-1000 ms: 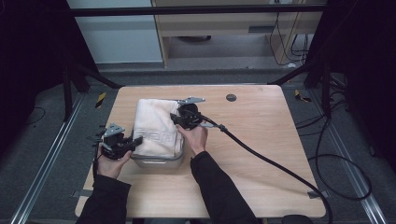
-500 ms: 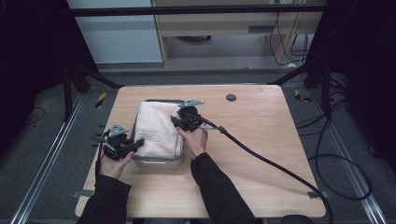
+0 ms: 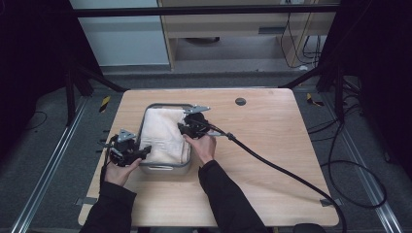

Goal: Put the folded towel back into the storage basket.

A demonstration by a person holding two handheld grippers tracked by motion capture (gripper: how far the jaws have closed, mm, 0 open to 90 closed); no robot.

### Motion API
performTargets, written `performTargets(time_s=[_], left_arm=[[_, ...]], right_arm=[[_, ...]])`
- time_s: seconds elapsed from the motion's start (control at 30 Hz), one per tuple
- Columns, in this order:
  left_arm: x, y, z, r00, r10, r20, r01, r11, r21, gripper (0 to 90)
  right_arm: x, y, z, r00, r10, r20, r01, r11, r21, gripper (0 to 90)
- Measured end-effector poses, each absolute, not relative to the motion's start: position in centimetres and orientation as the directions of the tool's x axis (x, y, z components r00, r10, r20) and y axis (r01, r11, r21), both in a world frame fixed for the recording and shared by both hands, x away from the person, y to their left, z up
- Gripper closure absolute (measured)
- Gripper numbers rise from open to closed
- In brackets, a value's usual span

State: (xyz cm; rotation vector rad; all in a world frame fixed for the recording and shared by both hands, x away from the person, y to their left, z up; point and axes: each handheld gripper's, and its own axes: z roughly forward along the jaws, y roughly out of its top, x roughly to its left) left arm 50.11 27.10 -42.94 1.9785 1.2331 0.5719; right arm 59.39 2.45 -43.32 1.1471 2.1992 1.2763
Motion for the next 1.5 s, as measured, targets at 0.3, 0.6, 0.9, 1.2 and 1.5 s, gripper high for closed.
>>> performTargets(time_s=[0.3, 0.6, 0.9, 1.2, 1.5], left_arm=[[49.2, 27.2, -41.4, 0.441, 0.897, 0.015, 0.503, -0.261, 0.824, 48.4], [48.6, 27.7, -40.6, 0.45, 0.893, -0.006, 0.473, -0.233, 0.85, 44.3], [47.9, 28.2, -40.1, 0.438, 0.899, -0.019, 0.464, -0.208, 0.861, 40.9], [46.4, 28.8, -40.2, 0.447, 0.895, -0.011, 0.443, -0.211, 0.871, 36.0], [44.8, 29.8, -41.2, 0.445, 0.896, 0.003, 0.419, -0.211, 0.883, 30.0]], right_arm=[[58.8, 1.2, -41.8, -0.618, 0.784, 0.064, 0.407, 0.25, 0.879, 56.2], [57.3, -3.1, -40.3, -0.632, 0.773, 0.047, 0.36, 0.24, 0.901, 45.1], [54.8, -8.7, -39.1, -0.617, 0.785, 0.057, 0.327, 0.189, 0.926, 31.3], [51.2, -15.9, -39.6, -0.588, 0.804, 0.086, 0.328, 0.139, 0.934, 22.2], [48.4, -20.7, -42.0, -0.566, 0.82, 0.088, 0.342, 0.137, 0.93, 16.2]])
